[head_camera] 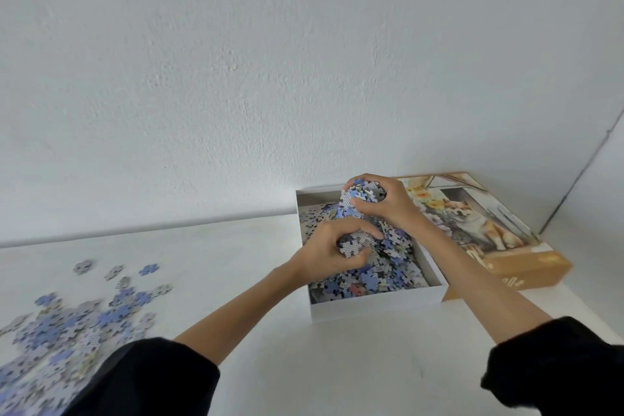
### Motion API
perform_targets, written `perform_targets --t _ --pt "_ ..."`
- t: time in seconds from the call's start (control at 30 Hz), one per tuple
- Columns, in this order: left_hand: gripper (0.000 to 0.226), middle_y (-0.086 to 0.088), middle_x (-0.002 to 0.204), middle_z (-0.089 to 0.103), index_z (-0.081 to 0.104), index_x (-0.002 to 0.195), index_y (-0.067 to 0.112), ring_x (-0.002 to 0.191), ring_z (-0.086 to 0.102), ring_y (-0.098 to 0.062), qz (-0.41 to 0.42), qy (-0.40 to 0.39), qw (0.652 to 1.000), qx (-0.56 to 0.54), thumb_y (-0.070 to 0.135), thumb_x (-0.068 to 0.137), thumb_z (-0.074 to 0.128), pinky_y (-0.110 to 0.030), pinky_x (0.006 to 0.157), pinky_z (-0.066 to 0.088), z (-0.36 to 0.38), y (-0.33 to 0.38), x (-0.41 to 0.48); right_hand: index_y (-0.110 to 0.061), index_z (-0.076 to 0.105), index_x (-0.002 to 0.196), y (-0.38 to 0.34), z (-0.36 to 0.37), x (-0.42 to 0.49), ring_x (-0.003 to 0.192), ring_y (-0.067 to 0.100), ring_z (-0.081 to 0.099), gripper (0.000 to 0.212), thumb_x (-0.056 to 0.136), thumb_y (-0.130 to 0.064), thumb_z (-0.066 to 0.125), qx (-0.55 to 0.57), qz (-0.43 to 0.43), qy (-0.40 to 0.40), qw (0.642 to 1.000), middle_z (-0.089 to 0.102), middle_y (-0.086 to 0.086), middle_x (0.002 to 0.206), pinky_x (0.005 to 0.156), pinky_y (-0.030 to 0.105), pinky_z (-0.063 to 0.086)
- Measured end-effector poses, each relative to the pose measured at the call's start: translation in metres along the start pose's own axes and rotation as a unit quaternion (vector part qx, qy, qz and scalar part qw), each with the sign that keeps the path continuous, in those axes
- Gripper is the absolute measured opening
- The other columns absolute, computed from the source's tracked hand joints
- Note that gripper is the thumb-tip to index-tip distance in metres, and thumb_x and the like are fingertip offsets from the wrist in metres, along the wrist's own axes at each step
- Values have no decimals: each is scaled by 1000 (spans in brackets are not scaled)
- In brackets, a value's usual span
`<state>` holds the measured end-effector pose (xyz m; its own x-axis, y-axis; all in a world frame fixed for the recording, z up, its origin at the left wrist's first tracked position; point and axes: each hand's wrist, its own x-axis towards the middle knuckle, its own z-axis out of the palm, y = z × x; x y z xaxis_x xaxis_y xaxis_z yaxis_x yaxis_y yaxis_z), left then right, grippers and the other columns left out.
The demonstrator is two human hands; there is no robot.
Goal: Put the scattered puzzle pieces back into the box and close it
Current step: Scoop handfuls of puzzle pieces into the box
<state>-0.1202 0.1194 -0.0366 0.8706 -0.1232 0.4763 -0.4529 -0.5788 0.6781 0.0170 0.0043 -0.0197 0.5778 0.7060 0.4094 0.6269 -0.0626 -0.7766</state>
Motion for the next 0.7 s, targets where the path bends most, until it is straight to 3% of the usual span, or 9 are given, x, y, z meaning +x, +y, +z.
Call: perform_targets --t 0.07,0.13,0.3,0.4,0.5,0.57,0.7 --pt "23 4 101 67 67 104 11 93 63 -11 -6 -13 1000 4 5 81 63 -28 87 49 9 -8 5 -25 67 92 12 0 6 102 3 59 19 77 -15 70 -15 12 5 1000 67 -13 101 98 29 39" --pt "23 2 100 66 66 106 15 91 61 -14 -4 -33 998 45 14 83 63 -36 83 49 15 -19 9 -35 64 93 25 4 11 99 -1 58 20 75 -31 70 -67 28 6 997 65 -20 101 100 36 36" --pt "27 5 100 60 66 106 23 96 53 -10 23 -63 987 146 39 84 61 -33 85 45 17 -34 12 -26 64 104 44 10 14 99 3 50 28 77 -33 72 -100 35 2 994 62 -5 108 83 9 28" --pt "33 9 104 60 67 103 27 102 50 -10 38 -52 973 221 52 83 56 -37 89 40 16 -36 10 -23 66 104 44 12 11 94 -11 42 26 80 -32 68 -107 36 15 993 58 -6 106 82 2 27" --pt "39 7 112 55 64 108 26 106 49 -11 20 -61 971 232 54 85 50 -37 90 41 15 -38 3 -27 65 104 46 12 5 103 3 46 20 85 -32 62 -131 31 35 990 56 -4 107 83 12 27" --pt "41 0 119 51 60 116 23 108 48 -15 18 -86 968 237 51 87 50 -36 89 45 15 -39 -2 -31 64 105 51 12 0 103 8 47 18 89 -32 57 -177 25 7 984 55 -4 105 85 17 25" --pt "46 -3 127 45 54 123 21 115 45 -16 -15 -119 958 261 51 91 42 -29 93 42 7 -42 -3 -34 58 115 64 12 -1 116 15 39 26 95 -38 42 -251 60 -54 965 46 -3 113 103 36 26"
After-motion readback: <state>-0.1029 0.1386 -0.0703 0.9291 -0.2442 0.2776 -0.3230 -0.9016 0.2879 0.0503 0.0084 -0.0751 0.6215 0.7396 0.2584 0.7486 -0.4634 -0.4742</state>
